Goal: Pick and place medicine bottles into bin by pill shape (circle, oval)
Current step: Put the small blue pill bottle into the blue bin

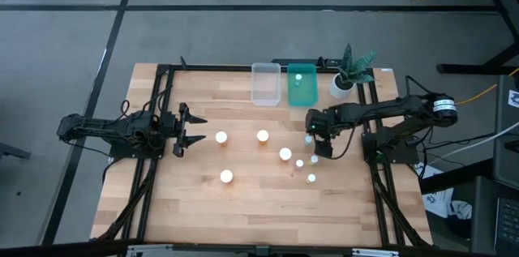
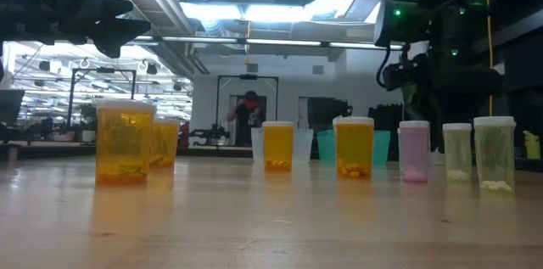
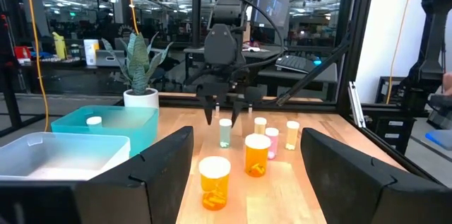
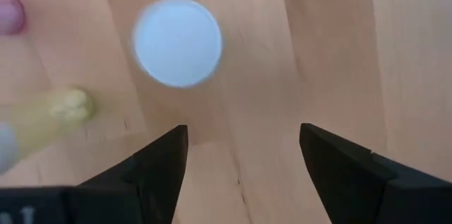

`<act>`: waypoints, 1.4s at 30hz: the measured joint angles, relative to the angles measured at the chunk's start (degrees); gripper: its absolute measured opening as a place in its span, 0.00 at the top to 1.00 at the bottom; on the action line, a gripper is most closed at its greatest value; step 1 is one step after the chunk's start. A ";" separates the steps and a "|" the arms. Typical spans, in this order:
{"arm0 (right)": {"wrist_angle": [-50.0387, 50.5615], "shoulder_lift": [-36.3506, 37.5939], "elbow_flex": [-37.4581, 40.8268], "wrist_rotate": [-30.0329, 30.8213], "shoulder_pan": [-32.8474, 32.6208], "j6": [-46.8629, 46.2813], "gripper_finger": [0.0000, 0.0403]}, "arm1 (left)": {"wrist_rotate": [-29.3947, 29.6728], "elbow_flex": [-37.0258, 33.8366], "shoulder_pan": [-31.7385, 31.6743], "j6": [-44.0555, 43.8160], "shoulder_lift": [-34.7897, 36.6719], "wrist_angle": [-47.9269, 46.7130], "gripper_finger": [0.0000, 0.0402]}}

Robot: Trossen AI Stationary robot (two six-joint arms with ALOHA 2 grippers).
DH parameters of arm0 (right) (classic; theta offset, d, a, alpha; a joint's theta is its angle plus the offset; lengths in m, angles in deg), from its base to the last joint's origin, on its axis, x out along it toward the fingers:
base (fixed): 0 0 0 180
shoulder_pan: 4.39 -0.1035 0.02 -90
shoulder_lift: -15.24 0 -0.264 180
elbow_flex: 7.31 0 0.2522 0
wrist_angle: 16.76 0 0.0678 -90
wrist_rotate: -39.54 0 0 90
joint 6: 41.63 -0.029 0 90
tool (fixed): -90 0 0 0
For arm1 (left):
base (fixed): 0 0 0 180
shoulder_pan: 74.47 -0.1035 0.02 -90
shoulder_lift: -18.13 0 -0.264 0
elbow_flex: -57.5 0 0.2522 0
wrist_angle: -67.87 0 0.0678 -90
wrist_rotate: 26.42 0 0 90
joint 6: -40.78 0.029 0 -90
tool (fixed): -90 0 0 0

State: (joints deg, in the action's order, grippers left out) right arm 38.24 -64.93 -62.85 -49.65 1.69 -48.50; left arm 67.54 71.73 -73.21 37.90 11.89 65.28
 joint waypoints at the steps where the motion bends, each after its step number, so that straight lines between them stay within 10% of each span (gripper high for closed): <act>1: -0.45 -0.05 0.00 -0.71 0.00 0.38 0.32 | -0.02 0.02 -0.01 0.00 -0.01 0.01 0.37; 22: -10.39 -0.03 0.00 -2.44 0.00 4.39 0.34 | 0.00 0.00 -0.01 0.02 -0.01 0.01 0.37; 42: -8.05 0.15 -3.34 -2.45 0.05 1.05 0.73 | -0.02 0.00 0.01 0.02 0.00 0.00 0.37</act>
State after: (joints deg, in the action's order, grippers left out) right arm 30.19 -64.78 -66.19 -52.09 1.75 -47.45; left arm 67.53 71.73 -73.20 37.93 11.88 65.28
